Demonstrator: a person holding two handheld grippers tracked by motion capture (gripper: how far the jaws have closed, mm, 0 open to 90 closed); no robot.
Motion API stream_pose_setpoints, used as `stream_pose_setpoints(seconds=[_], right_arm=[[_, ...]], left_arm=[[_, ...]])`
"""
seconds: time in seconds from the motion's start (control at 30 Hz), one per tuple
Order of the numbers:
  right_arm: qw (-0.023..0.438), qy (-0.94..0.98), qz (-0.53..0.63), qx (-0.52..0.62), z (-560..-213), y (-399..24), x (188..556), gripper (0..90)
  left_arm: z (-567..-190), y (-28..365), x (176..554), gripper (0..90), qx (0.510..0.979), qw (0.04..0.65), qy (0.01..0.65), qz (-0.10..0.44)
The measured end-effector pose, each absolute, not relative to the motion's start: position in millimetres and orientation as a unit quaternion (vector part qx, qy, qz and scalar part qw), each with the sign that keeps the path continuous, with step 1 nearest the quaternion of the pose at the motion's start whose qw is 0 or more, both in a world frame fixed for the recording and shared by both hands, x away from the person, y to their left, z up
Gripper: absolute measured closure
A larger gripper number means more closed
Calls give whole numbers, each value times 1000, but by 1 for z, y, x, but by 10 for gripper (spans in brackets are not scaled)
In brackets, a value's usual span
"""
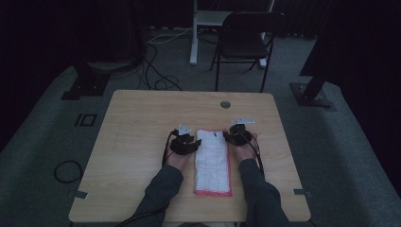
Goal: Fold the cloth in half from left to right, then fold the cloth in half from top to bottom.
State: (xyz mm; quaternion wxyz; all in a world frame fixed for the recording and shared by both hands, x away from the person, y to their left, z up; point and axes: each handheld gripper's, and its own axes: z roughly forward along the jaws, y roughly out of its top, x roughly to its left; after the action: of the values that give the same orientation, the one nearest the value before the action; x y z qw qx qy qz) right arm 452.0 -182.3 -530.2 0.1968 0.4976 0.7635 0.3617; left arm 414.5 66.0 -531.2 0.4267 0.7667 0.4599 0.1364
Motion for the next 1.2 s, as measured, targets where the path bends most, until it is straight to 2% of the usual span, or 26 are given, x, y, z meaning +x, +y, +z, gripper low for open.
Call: stream_pose_setpoints(seconds=[0.4,0.83,1.2], right_arm=[[187,755,369,509,-530,-182,454,589],[170,739,371,536,-537,-183,459,586],[191,753,341,529,-540,-176,462,554]], left_arm=[[-527,63,438,580,755,412,489,146],[-536,57,446,568,753,403,503,136],[-543,55,447,567,755,395,505,137]])
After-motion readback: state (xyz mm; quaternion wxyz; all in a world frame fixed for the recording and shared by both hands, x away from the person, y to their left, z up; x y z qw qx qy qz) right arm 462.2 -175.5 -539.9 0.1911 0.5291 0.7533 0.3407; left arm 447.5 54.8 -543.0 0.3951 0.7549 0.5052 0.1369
